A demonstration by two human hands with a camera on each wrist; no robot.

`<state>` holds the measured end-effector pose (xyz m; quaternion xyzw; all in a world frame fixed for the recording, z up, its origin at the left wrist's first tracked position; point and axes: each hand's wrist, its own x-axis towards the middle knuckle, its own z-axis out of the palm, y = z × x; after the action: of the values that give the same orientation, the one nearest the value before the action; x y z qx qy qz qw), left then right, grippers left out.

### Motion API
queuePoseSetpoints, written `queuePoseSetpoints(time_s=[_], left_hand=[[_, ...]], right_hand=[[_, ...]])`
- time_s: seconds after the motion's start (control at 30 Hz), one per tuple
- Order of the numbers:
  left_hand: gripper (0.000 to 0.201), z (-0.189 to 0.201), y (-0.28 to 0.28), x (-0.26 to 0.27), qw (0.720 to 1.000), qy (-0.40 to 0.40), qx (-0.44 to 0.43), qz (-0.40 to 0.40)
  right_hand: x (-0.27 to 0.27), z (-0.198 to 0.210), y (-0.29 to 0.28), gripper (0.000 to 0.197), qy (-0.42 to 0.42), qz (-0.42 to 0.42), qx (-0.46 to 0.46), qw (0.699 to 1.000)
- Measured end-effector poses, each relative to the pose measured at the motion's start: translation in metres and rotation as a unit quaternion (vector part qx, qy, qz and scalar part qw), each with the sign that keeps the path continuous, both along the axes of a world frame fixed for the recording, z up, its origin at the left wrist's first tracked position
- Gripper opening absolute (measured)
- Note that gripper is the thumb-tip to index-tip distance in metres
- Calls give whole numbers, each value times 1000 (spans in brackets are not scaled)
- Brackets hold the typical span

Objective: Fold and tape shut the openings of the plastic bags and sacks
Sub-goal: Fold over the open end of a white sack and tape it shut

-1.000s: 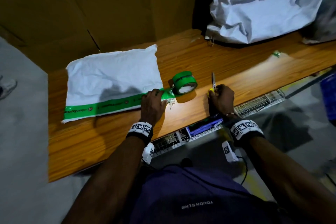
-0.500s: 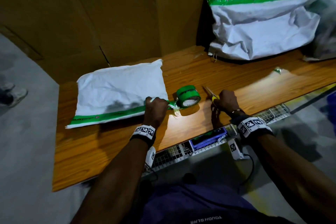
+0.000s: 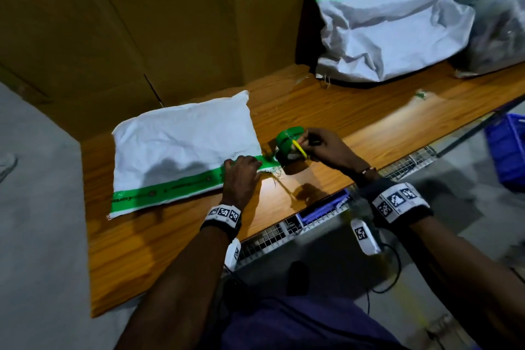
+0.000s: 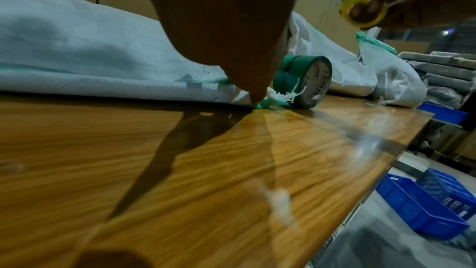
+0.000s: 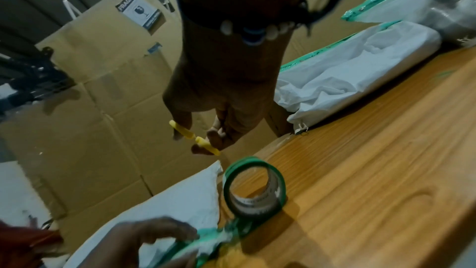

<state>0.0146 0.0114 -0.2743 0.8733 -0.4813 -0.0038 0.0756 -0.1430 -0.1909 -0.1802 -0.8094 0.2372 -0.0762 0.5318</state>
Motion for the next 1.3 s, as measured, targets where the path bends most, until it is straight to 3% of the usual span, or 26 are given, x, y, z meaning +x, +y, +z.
queuePoseSetpoints(time_s=[0.17,0.33,0.57,0.77,1.13,1.3], left_hand=[[28,9,2,1,1000,-16,8,3],[25,13,1,2,1000,-13,-3,2],[19,11,2,0,999,-21,-36,-2],[18,8,1,0,998,-25,-58,1],[16,-11,0,0,995,-35,-93,22],[22,-14,-1,1,995,-32,-96,24]], right_hand=[[-25,-11,28,34,54,42,70,995],[-52,-39,36,33,113,25,140,983],[-51,-76,38,43,133,-29,195,971],[-34,-79,46,33,116,-48,260,957],[-26,-96,45,32,76,-86,295,949],[-21,-98,40,29,112,-79,263,955]])
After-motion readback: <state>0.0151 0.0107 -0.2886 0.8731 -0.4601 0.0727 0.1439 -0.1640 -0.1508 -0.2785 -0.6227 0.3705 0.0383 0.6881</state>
